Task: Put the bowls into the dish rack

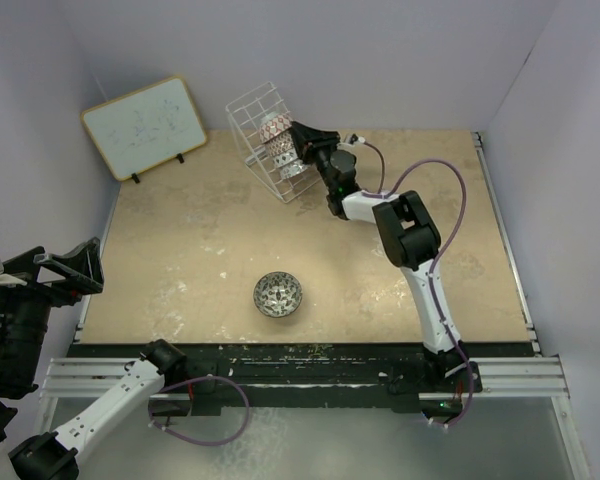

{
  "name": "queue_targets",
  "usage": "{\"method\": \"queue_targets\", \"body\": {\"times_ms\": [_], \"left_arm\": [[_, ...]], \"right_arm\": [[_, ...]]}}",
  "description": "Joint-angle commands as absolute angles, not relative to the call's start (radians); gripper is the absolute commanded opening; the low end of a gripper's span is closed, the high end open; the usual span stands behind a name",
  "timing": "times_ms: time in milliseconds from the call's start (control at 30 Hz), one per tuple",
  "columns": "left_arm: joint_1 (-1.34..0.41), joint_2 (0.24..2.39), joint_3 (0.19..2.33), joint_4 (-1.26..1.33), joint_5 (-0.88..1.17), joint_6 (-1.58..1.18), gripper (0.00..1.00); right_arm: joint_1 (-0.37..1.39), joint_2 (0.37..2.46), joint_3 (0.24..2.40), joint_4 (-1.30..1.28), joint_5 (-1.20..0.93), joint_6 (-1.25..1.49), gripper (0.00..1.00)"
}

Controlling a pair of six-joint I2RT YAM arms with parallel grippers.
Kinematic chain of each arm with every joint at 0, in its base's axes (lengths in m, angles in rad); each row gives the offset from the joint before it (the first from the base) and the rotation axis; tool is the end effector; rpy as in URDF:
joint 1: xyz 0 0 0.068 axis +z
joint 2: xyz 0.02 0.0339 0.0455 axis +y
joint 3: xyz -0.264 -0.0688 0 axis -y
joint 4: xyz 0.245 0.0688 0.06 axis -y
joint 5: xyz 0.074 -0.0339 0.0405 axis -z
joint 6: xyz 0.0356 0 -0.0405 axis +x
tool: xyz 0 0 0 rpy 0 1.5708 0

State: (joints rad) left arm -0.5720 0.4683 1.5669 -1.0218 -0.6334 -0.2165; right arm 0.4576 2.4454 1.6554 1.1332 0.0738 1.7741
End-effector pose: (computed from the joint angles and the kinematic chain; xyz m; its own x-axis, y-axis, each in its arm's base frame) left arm -0.0350 0.0476 0.4860 0.0759 -0.2548 -0.9640 -0.0446 0.9650 -0.2585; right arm 0.4863 0.2365 0.1878 -0.4315 0.8763 0.2144 -0.2193 -0.3324 0.9173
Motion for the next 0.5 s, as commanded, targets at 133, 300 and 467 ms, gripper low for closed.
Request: {"method": "queue_targets", "body": {"times_ms": [133, 300, 467], "left_arm": [[-0.578, 0.474, 1.569, -0.999, -0.636, -0.201, 0.99], [-0.580, 0.474, 1.570, -1.000, -0.634, -0.202, 0.99], [-0.580, 0.473, 1.576, -1.000, -0.629, -0.207, 0.99]], "right_arm": [[0.450, 2.295, 1.582, 1.062, 0.124, 1.783, 0.38], [0.447, 2.256, 1.535, 1.098, 0.124, 1.772, 0.38], [0.445, 2.191, 1.480, 1.110, 0.106, 1.743, 0.43]]}}
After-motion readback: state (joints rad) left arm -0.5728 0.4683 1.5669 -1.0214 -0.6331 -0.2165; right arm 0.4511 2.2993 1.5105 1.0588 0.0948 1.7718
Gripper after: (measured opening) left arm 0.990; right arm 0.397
